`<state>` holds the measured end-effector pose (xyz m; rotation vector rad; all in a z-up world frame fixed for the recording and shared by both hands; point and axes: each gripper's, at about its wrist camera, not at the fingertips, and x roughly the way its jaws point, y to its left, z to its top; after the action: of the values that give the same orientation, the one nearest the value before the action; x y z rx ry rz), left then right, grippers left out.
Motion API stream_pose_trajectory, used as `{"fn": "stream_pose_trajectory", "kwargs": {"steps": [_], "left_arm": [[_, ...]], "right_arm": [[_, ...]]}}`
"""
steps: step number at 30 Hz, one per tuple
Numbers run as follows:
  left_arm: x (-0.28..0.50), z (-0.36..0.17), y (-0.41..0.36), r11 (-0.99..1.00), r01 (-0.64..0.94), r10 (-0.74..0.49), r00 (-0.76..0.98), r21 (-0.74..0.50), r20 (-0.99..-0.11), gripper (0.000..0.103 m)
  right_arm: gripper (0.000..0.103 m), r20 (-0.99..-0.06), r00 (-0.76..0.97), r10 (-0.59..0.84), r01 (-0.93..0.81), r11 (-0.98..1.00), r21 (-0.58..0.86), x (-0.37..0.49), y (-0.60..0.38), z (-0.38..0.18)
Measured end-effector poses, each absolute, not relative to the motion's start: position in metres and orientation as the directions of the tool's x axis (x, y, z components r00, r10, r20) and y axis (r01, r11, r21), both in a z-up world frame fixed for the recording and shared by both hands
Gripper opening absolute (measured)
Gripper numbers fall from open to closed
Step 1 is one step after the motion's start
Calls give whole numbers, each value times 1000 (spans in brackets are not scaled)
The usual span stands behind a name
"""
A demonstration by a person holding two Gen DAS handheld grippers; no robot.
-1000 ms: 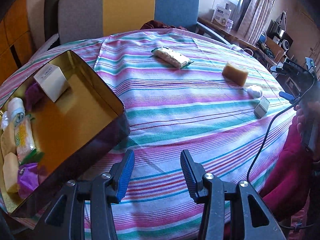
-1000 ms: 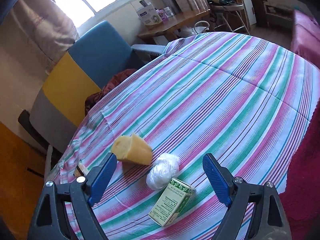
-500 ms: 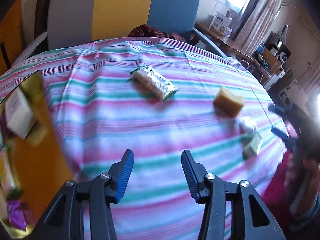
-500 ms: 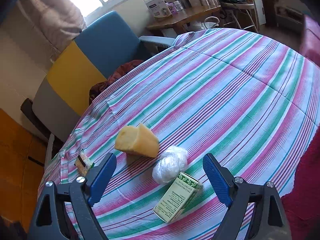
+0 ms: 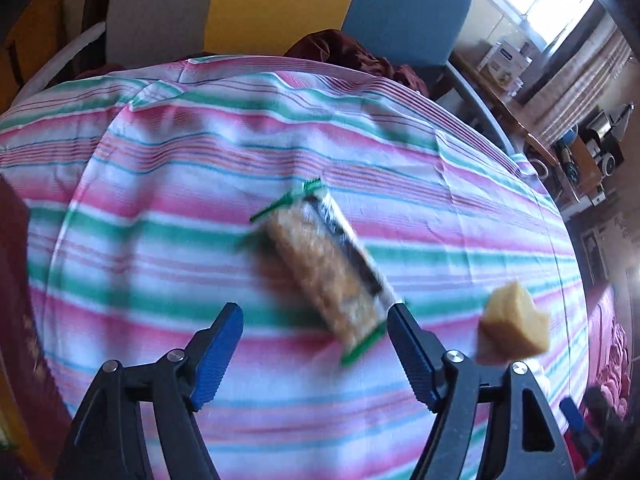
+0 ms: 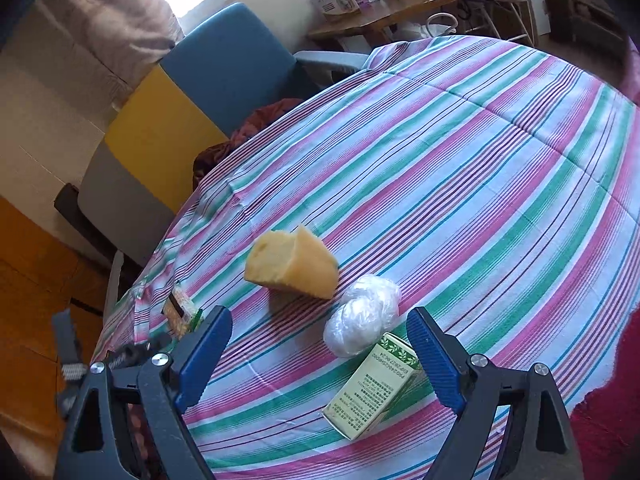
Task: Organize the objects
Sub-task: 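Grasp the cracker packet with the left gripper while the right gripper grasps the wrapped ball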
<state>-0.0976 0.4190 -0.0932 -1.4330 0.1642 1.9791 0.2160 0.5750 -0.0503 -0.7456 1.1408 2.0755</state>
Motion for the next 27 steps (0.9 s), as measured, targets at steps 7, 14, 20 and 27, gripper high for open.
{"fn": "stream_pose_trajectory", "kwargs": {"steps": [7, 14, 20, 27], "left_arm": [[-121, -107, 463, -793, -573, 391, -221, -205, -893, 83], [-104, -107, 453, -765, -638, 346, -298, -84, -890, 44], [-58, -105, 422, -701, -711, 367, -292, -56, -883, 44], [18, -105, 377, -593, -805, 418, -286, -20, -862, 44]], "right_arm": [[90, -724, -649, 234, -743, -399, 537, 218, 578, -55], [90, -710, -660, 246, -742, -362, 565, 225, 584, -55], [90, -673, -683, 284, -730, -283, 622, 244, 592, -54], [90, -682, -677, 276, -736, -230, 637, 247, 596, -61]]}}
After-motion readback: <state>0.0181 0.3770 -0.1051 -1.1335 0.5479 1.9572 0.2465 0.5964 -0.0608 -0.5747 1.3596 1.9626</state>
